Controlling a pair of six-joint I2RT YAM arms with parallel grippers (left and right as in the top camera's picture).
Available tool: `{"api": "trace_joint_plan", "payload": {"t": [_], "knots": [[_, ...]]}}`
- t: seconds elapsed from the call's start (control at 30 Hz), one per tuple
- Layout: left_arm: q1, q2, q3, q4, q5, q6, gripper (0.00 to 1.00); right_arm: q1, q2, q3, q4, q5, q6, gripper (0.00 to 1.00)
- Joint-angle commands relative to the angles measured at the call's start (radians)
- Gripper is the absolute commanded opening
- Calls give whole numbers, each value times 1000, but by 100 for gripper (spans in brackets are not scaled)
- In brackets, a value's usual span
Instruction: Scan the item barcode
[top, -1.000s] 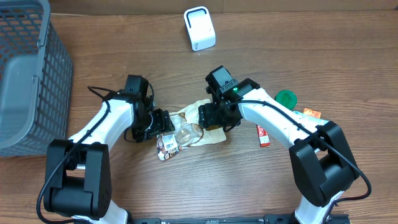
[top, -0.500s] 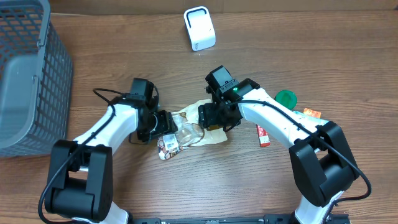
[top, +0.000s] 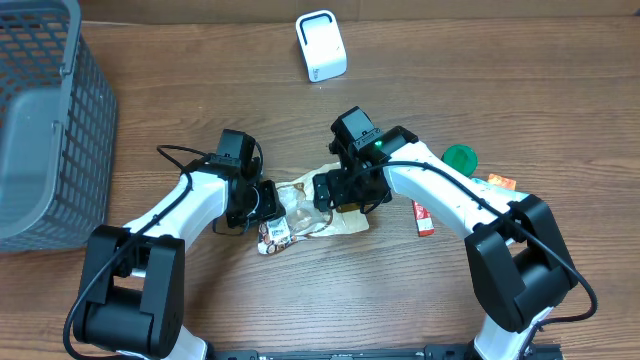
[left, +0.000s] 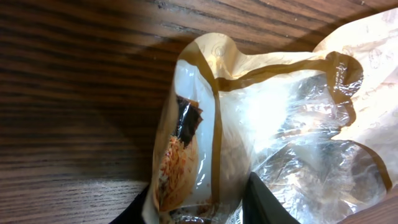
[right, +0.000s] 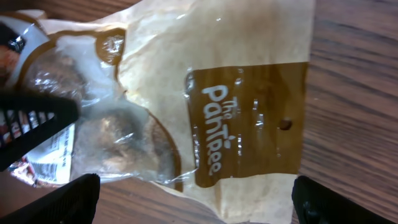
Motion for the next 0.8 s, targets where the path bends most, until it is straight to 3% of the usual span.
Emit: {"api": "trace_joint_plan", "payload": {"t": [0.0,0.37,0.57,0.77], "knots": [[20,9,-14,-4,36,47,25,-7,-26,-6,1,-32,-22,100],[75,7,64,-7,273,163,21,-66,-27,-2,-26,-114,-74,100],[123,7,87,-14,298,172,18,-168,-27,-3,-59,-213,-95,100],[129,7,92,-4,314,180,17,-179,-27,-3,-69,-279,-161,100]]}}
